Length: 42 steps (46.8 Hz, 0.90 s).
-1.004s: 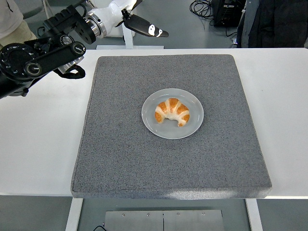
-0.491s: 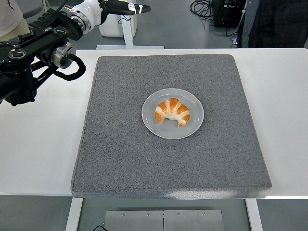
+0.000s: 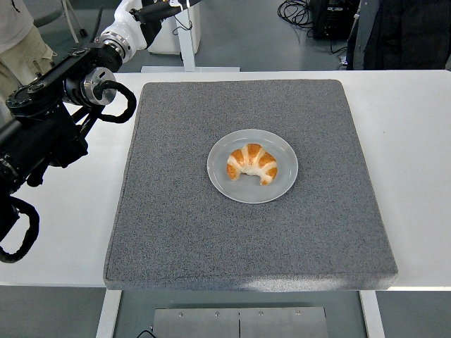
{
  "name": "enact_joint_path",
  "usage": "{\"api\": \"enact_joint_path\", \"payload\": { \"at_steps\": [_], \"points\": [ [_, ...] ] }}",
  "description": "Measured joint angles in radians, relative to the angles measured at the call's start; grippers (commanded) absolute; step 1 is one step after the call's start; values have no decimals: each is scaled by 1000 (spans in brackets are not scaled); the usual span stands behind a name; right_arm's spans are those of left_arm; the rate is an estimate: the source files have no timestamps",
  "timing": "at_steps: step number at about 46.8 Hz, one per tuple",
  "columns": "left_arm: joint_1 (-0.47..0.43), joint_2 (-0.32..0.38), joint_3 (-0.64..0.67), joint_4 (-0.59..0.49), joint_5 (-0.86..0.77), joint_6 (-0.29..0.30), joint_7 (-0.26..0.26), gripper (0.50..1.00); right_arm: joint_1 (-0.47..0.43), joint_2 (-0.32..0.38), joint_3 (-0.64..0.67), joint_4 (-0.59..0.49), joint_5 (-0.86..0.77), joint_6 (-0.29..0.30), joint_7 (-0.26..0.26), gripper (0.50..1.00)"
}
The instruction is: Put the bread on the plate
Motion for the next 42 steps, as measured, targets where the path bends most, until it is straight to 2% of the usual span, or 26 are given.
{"api": "enact_joint_path", "payload": {
  "at_steps": [8, 17, 30, 42],
  "points": [
    [3, -15, -1, 30, -98, -43, 4, 1000, 0, 0, 0, 0, 0, 0, 0, 1000],
    [3, -67, -11, 103, -180, -68, 3, 1000, 1, 0, 0, 0, 0, 0, 0, 1000],
    [21, -117, -82, 145, -248, -77, 1, 1000, 0, 0, 0, 0, 0, -1, 0, 1000],
    [52, -120, -152, 168, -260, -77, 4, 1000, 0, 0, 0, 0, 0, -1, 0, 1000]
  ]
}}
